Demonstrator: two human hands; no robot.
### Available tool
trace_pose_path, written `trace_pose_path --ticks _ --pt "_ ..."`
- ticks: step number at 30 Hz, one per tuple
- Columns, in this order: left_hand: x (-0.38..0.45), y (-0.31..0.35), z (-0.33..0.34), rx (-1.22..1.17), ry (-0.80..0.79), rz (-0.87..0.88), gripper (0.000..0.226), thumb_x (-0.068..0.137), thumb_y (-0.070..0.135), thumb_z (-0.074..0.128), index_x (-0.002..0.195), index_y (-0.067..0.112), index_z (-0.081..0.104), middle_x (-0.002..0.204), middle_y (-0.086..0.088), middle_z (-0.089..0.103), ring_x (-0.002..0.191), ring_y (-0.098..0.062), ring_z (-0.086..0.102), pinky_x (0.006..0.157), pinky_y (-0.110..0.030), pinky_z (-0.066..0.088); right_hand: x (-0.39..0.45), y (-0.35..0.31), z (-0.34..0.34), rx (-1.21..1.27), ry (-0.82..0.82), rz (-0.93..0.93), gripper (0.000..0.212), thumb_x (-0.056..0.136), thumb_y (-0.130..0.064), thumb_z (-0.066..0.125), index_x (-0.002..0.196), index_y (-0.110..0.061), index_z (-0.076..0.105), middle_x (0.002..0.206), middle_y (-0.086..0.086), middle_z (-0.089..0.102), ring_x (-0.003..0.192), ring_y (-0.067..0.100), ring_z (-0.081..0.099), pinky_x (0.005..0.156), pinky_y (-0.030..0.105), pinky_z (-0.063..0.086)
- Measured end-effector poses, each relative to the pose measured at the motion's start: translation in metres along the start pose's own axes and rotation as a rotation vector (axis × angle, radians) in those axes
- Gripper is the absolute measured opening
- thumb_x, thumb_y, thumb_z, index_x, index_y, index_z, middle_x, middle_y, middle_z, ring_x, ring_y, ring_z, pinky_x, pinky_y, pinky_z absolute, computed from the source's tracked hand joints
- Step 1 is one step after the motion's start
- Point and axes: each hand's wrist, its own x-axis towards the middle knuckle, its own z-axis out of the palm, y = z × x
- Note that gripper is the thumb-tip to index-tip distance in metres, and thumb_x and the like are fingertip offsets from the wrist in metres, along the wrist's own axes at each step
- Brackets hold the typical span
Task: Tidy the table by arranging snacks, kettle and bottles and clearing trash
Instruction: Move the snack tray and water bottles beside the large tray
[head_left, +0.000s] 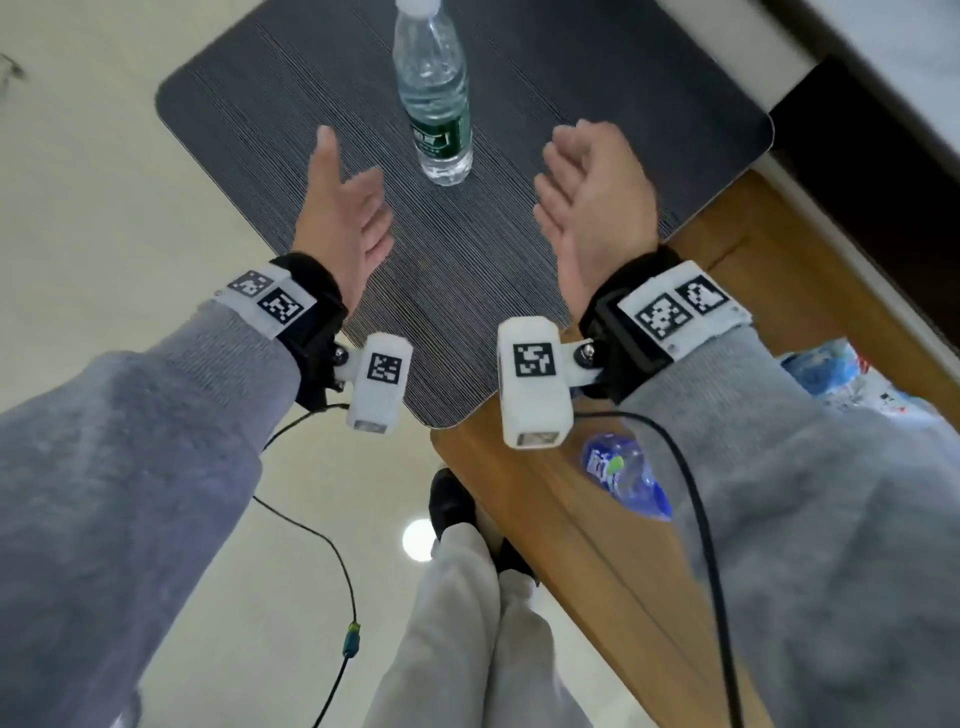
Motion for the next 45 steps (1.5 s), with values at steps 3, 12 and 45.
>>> trace_pose_path --ticks 3,12,45 --pt "0.011 0.008 0.029 0.05 -0.072 0.039 0.09 0.091 0.075 0.012 0.154 0.013 0.023 0.162 -0.007 0.025 0.146 -0.019 0.032 0.119 -0.039 0.025 0.018 0.002 -0.009 -0.028 0.034 0.037 0.053 0.105 -0.037 0.039 0.151 -0.01 0.043 0.159 0.008 0.043 0.145 0.025 0.043 0.123 0.045 0.033" --pt "0.046 -0.017 0.105 0.104 -0.324 -0.012 0.087 0.092 0.072 0.009 0.154 0.012 0.019 0.16 -0.008 0.028 0.147 -0.02 0.03 0.121 -0.046 0.017 0.05 0.028 -0.056 -0.075 0.09 0.037 0.055 0.106 -0.042 0.035 0.153 -0.014 0.042 0.159 0.007 0.044 0.14 0.023 0.048 0.115 0.039 0.035" --pt "0.039 -0.116 0.242 0.295 -0.307 -0.254 0.034 0.103 0.03 0.046 0.127 0.007 0.054 0.114 -0.007 0.062 0.105 -0.02 0.063 0.098 -0.038 0.054 0.041 0.11 -0.192 -0.026 0.238 0.189 0.05 0.11 -0.025 0.034 0.156 -0.007 0.034 0.164 0.013 0.036 0.152 0.029 0.034 0.124 0.047 0.03"
